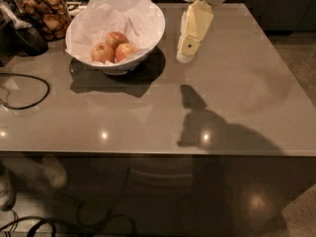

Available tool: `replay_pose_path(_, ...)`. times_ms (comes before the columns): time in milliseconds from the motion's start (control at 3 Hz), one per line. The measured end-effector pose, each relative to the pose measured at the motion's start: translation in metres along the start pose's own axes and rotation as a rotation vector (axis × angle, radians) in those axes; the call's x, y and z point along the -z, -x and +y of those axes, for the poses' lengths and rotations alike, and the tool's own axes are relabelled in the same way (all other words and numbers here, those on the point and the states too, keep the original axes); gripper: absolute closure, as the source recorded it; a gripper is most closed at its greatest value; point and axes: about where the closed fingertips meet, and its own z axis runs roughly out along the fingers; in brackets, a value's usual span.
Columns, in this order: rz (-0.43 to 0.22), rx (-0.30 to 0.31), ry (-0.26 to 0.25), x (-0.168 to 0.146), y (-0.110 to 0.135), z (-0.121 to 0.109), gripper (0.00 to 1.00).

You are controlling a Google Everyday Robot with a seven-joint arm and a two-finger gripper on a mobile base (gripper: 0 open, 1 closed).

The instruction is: Pick apple from white bowl

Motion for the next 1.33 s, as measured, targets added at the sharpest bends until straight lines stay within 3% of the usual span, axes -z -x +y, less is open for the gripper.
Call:
replay_pose_path(667, -0.079, 0.037, 0.045, -0.023, 0.043, -0.034, 0.00)
replay_pose_path(1333, -0.130, 0.023, 0.020, -0.028, 0.051, -0.046, 0.00)
